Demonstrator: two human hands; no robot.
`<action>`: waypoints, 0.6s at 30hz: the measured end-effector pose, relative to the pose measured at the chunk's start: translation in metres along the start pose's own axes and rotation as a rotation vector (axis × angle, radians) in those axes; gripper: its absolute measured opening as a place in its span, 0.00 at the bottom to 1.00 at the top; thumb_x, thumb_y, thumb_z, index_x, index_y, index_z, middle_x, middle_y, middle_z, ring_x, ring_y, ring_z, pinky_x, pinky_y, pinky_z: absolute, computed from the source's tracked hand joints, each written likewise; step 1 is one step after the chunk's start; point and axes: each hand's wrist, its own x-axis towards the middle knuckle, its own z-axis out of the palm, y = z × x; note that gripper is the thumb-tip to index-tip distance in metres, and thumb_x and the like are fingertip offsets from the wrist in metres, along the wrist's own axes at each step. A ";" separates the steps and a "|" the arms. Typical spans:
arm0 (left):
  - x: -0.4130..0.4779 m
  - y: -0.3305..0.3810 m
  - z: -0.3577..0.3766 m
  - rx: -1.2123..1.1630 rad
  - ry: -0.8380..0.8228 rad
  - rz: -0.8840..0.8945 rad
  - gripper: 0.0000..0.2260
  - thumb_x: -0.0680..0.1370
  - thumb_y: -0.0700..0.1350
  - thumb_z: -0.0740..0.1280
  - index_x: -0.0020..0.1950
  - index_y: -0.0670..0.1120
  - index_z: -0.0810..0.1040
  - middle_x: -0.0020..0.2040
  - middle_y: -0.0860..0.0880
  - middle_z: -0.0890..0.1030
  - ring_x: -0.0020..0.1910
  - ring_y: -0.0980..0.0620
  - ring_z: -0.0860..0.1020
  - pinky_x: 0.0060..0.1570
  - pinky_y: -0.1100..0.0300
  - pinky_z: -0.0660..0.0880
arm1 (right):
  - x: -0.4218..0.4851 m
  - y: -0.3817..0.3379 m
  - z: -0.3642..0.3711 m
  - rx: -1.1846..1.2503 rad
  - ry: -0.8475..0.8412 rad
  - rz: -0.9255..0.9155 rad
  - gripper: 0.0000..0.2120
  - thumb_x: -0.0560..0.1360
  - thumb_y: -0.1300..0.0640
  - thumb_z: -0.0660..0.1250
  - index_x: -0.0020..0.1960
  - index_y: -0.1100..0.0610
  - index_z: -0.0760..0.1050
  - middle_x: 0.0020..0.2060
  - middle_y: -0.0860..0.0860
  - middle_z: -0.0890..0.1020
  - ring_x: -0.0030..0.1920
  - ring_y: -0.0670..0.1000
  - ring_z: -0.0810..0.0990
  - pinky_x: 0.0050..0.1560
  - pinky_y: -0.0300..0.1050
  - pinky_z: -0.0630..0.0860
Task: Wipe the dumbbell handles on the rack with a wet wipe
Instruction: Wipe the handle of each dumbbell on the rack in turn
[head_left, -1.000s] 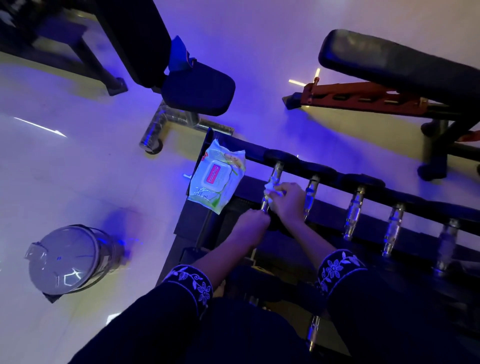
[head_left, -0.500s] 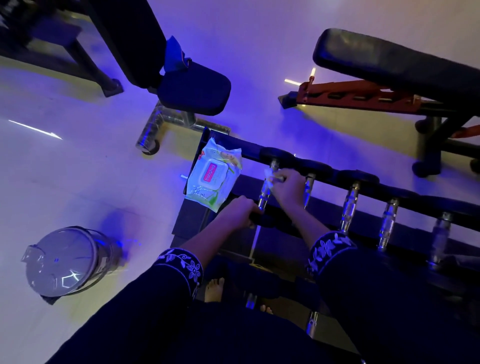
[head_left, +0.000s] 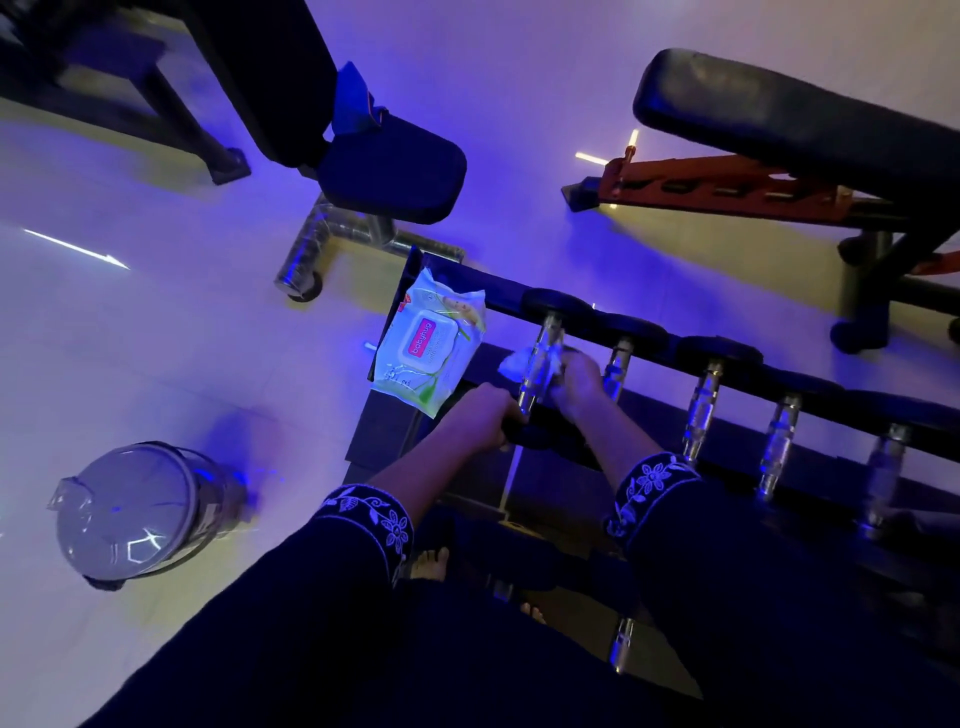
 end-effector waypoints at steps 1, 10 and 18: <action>0.001 -0.001 0.001 -0.014 0.003 -0.010 0.24 0.68 0.37 0.76 0.63 0.49 0.81 0.58 0.43 0.82 0.59 0.44 0.79 0.58 0.55 0.73 | -0.006 0.005 -0.003 -0.002 -0.060 0.042 0.13 0.73 0.70 0.53 0.35 0.63 0.73 0.22 0.54 0.77 0.29 0.55 0.76 0.30 0.42 0.78; 0.004 -0.002 0.000 -0.023 0.002 -0.017 0.24 0.68 0.37 0.76 0.63 0.50 0.81 0.58 0.45 0.82 0.58 0.45 0.79 0.57 0.56 0.73 | 0.011 -0.029 -0.001 0.077 -0.122 0.113 0.12 0.76 0.66 0.51 0.41 0.64 0.73 0.28 0.59 0.80 0.29 0.56 0.81 0.29 0.47 0.79; 0.002 -0.002 0.001 -0.026 0.010 -0.015 0.23 0.69 0.36 0.75 0.63 0.50 0.81 0.57 0.44 0.82 0.58 0.44 0.79 0.58 0.55 0.74 | 0.014 -0.022 -0.006 0.037 -0.098 0.088 0.13 0.74 0.71 0.50 0.38 0.65 0.71 0.31 0.60 0.74 0.24 0.52 0.78 0.26 0.42 0.78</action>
